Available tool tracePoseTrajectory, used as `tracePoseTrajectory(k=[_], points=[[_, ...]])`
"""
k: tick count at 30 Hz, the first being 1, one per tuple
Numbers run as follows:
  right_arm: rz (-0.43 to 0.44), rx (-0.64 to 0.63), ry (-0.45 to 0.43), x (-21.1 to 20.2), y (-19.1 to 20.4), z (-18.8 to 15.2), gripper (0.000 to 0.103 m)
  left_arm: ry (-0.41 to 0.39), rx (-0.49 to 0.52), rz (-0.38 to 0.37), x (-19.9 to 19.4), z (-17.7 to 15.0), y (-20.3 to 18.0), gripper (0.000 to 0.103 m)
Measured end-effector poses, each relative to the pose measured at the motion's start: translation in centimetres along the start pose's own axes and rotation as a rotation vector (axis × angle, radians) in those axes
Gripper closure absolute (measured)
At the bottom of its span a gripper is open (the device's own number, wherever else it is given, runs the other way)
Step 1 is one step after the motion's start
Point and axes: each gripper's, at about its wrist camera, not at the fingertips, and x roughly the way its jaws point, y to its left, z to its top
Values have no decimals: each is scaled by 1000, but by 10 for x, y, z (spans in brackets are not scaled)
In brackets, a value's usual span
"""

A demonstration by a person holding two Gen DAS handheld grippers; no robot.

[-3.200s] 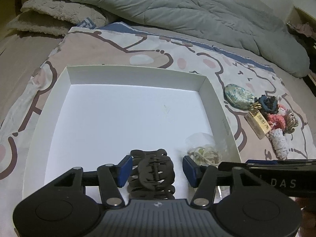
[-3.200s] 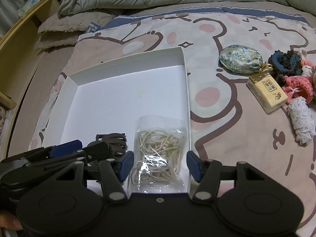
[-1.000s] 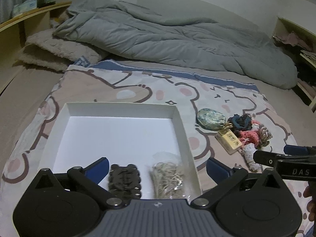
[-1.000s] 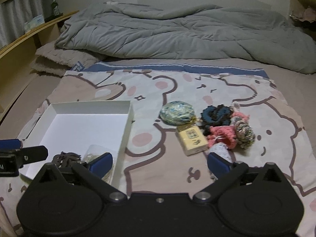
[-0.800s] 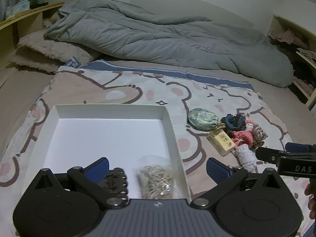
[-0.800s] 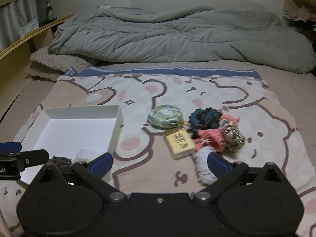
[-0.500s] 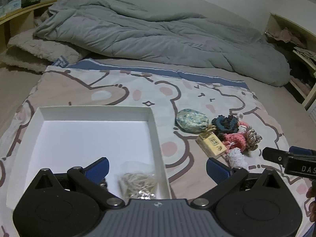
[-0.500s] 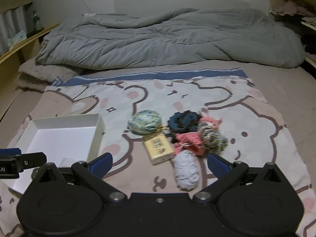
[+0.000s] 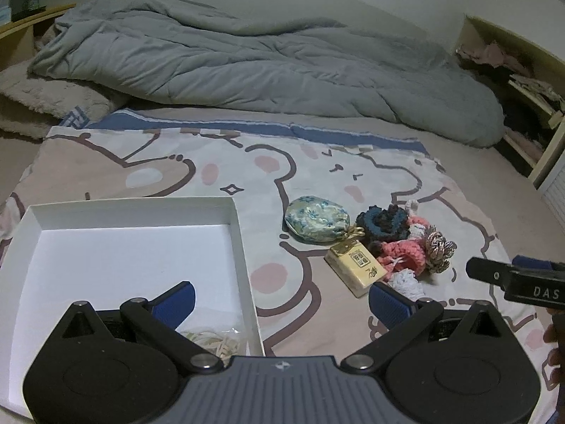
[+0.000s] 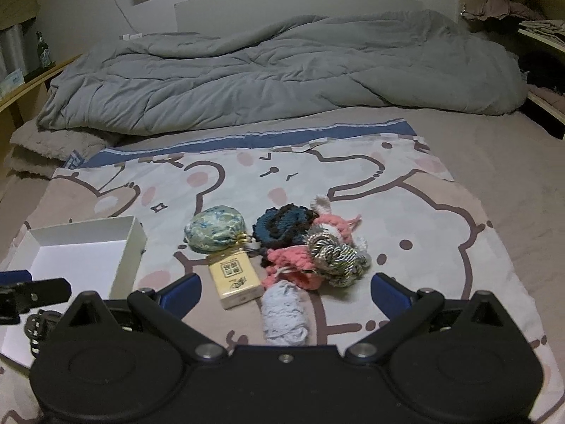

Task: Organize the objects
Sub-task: 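Grasp the gold tissue packet with the left tool while the right tool grasps the white lace scrunchie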

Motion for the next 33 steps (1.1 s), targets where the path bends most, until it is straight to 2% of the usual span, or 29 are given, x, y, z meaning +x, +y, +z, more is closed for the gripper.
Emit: tracePoseTrajectory(k=[3,6,8,10,19,26,29,33], points=[[-7,-1,-10,9,-4,0,0,25,-20,-11,6,5,-2,0],[-55,-12,-9,18,-7,-2,0,36,-58,-19,14,15,-8,0],[-73,-53,-54,21,-10,-6,0,44,-64,-24,20,22,-15,0],[-66,-109,-59,26,-13,-10,0,53,-67,-27,28,27,-23,0],[4,-87,27,61,-28,-24,0,147,-97,-54,82,41,-61,0],[40,-113,82,83,-23,-39,0,234,-177,-94,132,43,-77,2],[56,-120,116,90,-20,-41,0,264,-198,-104,156,39,-82,8],[53,-98,139,98,-24,-43,0,302,-231,-80,184,34,-85,14]])
